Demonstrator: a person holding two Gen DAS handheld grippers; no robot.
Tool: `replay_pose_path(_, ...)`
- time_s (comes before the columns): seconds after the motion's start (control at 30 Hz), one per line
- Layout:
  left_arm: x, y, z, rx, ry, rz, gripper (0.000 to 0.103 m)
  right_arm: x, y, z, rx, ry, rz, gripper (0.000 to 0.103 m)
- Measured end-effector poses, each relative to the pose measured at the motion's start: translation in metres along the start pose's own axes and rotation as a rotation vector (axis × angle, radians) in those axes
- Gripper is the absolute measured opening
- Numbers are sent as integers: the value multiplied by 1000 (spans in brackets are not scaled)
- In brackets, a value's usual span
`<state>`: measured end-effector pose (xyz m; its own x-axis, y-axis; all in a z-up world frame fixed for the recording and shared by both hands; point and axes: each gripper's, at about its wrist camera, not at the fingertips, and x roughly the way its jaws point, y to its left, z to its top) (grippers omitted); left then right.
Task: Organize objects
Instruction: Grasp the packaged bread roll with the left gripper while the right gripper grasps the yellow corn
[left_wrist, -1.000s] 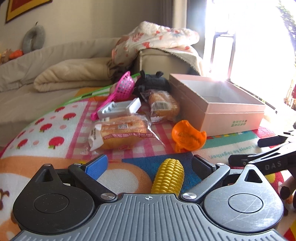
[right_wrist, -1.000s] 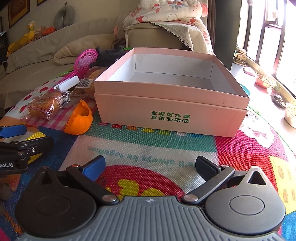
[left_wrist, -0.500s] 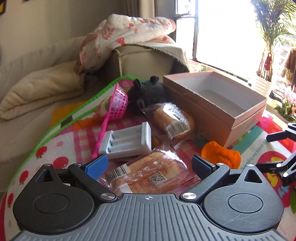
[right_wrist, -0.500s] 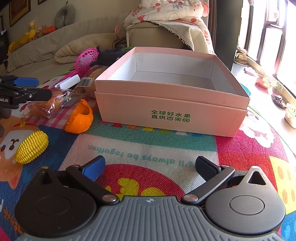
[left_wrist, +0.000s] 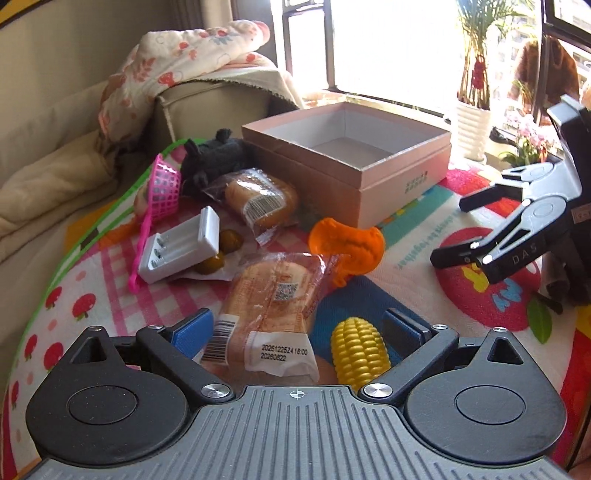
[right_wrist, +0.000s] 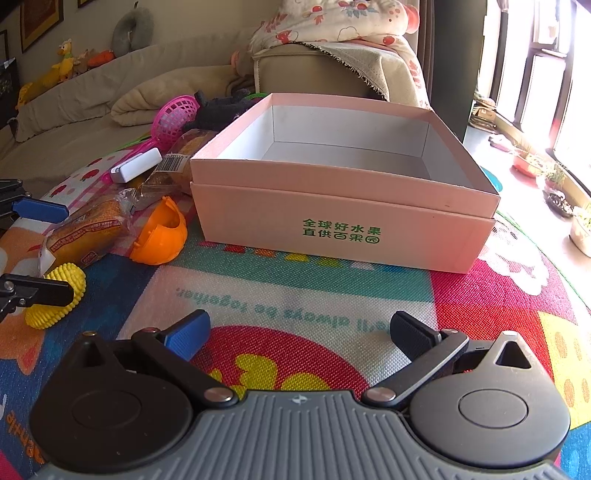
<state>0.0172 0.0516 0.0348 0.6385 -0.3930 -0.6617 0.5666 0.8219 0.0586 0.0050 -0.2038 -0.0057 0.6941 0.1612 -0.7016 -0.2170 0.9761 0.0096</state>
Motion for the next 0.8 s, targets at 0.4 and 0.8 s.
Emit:
replay_pose_path(0.4,35,13,6,-162,58,92,61,1,0,1,5,11,-5,103)
replay_pose_path(0.8,-65,13,-45,-541,-167,234,60,-27,18,0,-25,-16,253,103)
